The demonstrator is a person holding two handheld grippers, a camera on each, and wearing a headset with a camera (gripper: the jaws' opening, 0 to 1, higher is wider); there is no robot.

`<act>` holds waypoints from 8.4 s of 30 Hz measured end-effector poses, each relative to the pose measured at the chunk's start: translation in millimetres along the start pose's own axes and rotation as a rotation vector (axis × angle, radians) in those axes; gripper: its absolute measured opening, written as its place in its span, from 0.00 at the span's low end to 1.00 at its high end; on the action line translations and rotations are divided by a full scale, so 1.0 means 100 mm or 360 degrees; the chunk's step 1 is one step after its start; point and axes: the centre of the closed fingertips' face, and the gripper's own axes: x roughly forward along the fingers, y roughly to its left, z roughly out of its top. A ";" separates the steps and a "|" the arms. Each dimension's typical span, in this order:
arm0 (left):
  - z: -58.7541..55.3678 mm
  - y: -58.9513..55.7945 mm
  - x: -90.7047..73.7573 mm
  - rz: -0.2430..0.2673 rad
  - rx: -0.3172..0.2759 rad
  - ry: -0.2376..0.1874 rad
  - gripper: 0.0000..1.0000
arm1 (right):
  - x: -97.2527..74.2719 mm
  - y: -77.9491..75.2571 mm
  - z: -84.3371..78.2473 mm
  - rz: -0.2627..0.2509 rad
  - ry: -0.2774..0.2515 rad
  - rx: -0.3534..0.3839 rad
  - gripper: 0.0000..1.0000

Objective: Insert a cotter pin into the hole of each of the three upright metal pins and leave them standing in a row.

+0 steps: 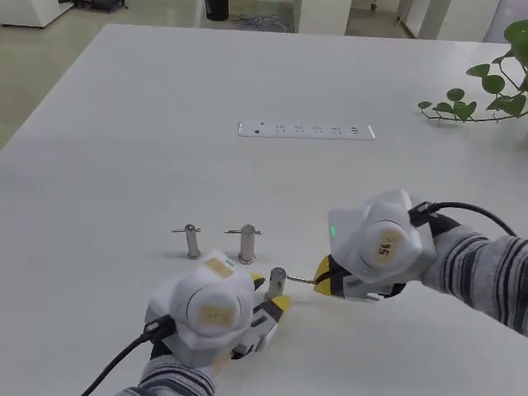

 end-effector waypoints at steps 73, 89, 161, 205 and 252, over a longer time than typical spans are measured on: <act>-0.13 0.02 0.14 0.0115 -0.0035 0.0023 0.09 | 0.01 0.00 0.43 -0.0003 -0.0093 -0.0096 0.00; -0.14 0.02 0.14 0.0126 -0.0037 0.0023 0.09 | -0.09 -0.03 0.46 -0.0034 -0.0170 0.0024 0.06; -0.05 -0.03 -0.38 -0.0036 -0.0097 -0.0011 0.63 | 0.15 -0.01 0.54 0.0105 -0.0302 0.0396 0.09; 0.00 0.60 -1.16 0.0157 -0.0063 -0.0037 0.93 | 0.05 -0.62 0.14 0.0150 -0.0161 0.0274 0.08; 0.01 0.87 -1.16 0.0221 -0.0166 -0.0022 0.90 | -0.17 -0.69 0.14 -0.0186 -0.0409 0.0651 0.38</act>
